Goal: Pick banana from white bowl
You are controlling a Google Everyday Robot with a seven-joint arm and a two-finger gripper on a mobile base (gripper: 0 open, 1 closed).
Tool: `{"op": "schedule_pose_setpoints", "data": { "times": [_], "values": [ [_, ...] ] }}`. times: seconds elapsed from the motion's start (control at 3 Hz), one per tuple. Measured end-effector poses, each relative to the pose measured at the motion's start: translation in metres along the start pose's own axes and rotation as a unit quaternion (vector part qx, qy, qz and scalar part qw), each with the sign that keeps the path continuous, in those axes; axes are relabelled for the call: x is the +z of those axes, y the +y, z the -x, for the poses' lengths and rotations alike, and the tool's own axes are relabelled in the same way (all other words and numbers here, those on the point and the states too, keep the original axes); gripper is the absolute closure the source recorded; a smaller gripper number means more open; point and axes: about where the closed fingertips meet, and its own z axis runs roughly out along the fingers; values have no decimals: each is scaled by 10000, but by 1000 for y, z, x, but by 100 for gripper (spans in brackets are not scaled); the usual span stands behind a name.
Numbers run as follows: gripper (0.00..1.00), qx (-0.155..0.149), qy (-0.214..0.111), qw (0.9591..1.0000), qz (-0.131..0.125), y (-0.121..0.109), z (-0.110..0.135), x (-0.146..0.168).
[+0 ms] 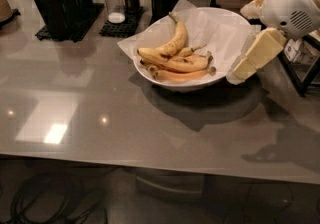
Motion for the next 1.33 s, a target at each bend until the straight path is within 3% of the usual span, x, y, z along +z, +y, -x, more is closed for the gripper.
{"op": "schedule_pose_setpoints", "data": {
  "times": [0.33, 1.0, 1.33],
  "values": [
    [0, 36, -416, 9990, 172, -12, 29, 37],
    [0, 189, -520, 9984, 67, -14, 28, 40],
    [0, 618, -731, 9954, -13, -15, 34, 64]
  ]
}}
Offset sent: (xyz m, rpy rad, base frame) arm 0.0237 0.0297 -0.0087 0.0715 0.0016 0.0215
